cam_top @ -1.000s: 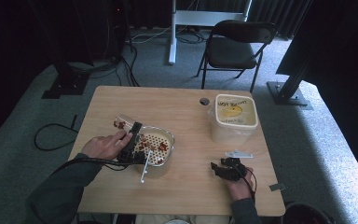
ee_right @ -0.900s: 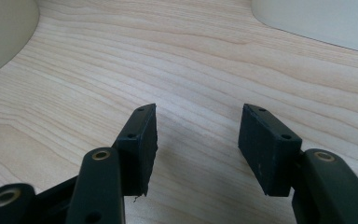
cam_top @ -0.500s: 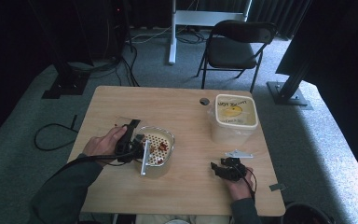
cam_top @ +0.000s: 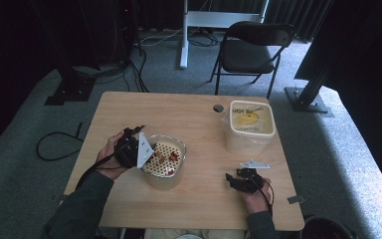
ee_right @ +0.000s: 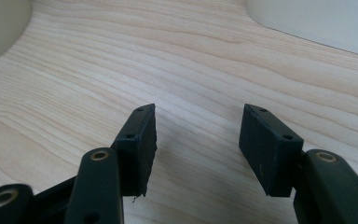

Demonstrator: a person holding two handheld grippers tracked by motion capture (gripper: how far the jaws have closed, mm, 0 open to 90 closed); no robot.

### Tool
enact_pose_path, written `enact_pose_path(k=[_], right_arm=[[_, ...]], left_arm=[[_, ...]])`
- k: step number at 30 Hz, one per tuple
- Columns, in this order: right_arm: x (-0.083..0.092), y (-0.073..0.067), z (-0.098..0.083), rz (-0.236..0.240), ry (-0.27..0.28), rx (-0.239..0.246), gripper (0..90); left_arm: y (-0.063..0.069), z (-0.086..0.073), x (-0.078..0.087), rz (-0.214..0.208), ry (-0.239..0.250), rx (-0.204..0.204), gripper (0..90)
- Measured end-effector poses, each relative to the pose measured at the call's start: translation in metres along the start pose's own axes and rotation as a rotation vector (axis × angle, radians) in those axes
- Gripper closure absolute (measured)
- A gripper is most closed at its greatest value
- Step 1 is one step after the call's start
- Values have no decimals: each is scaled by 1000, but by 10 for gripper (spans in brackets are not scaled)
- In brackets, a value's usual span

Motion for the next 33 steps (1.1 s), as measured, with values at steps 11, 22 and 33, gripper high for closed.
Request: enact_pose_path(k=[11,22,33], right_arm=[[2,4,0,-21,-12,18,446],[12,-7,11,-1,18,51,454],[49,-86,91,207,253,295,275]], left_arm=[[-38,19,13,-188,206,495,323],[-43,36,-3,-317,314,712,323],[-19,59,-18,-380,312,688,322]])
Point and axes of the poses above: each handheld gripper's, and its own axes: x roughly backward along the jaws, z roughly out of its top, y roughly to its right, the point moved 1 cm from there along -x, roughly forward along the jaws, and after that the axes turned 6 degrees about y, right-handed, at the moved point
